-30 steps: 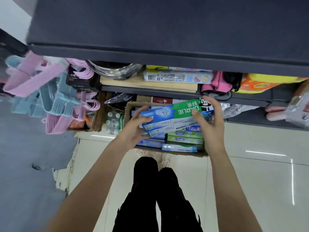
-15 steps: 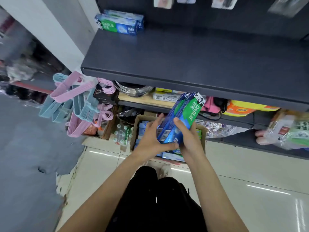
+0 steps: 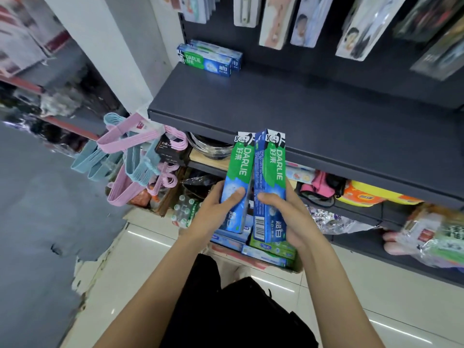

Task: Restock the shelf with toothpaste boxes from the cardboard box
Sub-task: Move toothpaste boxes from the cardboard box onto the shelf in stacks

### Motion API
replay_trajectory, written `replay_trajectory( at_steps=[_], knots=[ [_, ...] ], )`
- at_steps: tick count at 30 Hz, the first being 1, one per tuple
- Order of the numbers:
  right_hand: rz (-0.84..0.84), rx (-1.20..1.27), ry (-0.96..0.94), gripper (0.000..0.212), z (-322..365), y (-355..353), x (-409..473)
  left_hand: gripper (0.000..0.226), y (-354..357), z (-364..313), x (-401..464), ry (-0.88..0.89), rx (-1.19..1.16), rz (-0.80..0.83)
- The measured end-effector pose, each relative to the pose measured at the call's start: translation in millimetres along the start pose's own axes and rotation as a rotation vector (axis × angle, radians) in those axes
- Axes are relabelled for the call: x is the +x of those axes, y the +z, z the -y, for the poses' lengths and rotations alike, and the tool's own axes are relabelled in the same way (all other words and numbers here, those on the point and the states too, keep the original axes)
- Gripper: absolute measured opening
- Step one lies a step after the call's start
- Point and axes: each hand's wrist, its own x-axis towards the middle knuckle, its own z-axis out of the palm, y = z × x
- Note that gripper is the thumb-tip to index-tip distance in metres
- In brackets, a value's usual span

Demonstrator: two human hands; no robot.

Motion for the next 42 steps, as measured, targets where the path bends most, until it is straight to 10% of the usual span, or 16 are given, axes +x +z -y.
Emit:
replay_trajectory(
  at_steps=[14,21,27,34,38,42],
  knots=[
    [-0.124,-0.28,0.015,0.03,37.0,82.2,86.8,0.024,-115.0,-49.3,49.6,0.046,-0.251,-0.176],
    [-0.113,-1.366,-0.378,0.046,81.8,133.9,238.3,0.066,-190.5,-67.7,85.9,0.099,-0.16,-0.266],
    [-0.252,-1.821,-0.475,0.05,101.9,163.5,376.9,0.053,-237.3,-80.5,102.8,0.145,-0.126,-0.382],
    [-0.393,-1.514,-0.558,0.049,80.8,184.2,382.6,0.039,-259.6,-92.0,125.2,0.005,-0.292,-0.463],
    [0.193,-0.873,-0.25,0.048,60.3,234.4,293.3,0.041,-243.0,-93.9,156.0,-0.05,-0.494,-0.426],
    [0.345,-1.154,-0.311,0.076,42.3,230.2,263.0,0.038,-213.5,-102.1,193.7,-0.036,-0.686,-0.312]
  ],
)
